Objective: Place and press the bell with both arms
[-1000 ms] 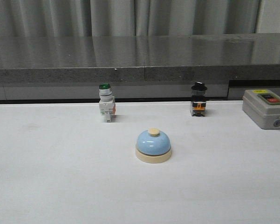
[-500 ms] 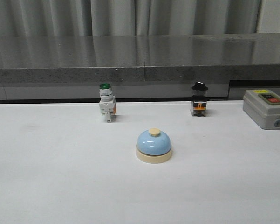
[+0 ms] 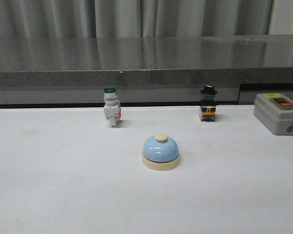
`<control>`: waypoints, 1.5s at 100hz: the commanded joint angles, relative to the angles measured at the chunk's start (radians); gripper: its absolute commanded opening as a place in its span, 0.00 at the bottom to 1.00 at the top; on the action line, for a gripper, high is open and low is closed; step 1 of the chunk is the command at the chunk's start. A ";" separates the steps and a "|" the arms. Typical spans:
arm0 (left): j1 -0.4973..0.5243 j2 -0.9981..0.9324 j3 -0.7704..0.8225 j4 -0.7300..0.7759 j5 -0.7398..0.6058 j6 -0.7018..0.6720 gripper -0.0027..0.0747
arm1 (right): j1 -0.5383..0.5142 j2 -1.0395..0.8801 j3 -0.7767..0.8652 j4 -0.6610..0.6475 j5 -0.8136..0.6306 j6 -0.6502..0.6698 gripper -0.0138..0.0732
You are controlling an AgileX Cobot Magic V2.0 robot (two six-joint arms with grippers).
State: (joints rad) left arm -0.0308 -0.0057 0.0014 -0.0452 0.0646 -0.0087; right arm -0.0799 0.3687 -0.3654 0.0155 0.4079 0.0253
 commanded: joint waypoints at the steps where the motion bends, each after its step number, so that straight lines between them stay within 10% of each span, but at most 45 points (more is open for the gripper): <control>1: 0.001 -0.029 0.041 -0.006 -0.085 -0.009 0.01 | -0.005 0.126 -0.088 -0.001 -0.046 -0.004 0.09; 150: 0.001 -0.029 0.041 -0.006 -0.085 -0.009 0.01 | 0.643 1.471 -1.128 0.133 0.425 -0.279 0.09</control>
State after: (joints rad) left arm -0.0308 -0.0057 0.0014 -0.0452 0.0646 -0.0087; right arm 0.5601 1.8598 -1.4344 0.1419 0.8225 -0.2453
